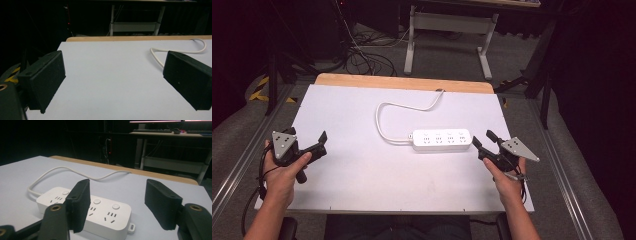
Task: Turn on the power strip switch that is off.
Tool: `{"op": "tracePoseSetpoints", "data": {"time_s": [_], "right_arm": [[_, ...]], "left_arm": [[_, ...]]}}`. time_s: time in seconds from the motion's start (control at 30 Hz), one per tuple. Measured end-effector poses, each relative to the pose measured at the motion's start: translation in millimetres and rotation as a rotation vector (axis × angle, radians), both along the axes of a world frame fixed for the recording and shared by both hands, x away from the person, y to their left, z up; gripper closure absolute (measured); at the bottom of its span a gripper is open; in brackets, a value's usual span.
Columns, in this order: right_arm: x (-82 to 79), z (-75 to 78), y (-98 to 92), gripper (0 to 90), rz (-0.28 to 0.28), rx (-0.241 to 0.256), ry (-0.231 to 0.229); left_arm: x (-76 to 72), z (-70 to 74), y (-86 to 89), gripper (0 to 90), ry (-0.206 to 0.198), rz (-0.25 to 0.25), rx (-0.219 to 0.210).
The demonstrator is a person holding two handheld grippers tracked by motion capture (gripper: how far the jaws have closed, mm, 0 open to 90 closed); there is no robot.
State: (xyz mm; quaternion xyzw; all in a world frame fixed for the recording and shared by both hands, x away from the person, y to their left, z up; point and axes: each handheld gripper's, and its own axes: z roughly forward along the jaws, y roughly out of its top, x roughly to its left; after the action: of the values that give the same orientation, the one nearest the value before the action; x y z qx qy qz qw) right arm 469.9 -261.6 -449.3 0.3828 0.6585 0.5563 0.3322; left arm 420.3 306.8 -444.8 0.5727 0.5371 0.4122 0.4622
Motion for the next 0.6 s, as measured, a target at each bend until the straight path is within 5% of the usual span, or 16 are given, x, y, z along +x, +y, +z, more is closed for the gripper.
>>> {"op": "tracePoseSetpoints", "data": {"time_s": [0.3,0.6], "right_arm": [[-2.9,2.9,-1.5,77.4,0.048,0.021,-0.021],[-6.5,7.4,-6.6,90.0,0.051,0.053,-0.020]], "left_arm": [[0.3,-0.3,0.0,5.3,0.000,0.002,-0.007],[0.5,-0.2,0.5,5.5,0.000,0.001,-0.006]]}}
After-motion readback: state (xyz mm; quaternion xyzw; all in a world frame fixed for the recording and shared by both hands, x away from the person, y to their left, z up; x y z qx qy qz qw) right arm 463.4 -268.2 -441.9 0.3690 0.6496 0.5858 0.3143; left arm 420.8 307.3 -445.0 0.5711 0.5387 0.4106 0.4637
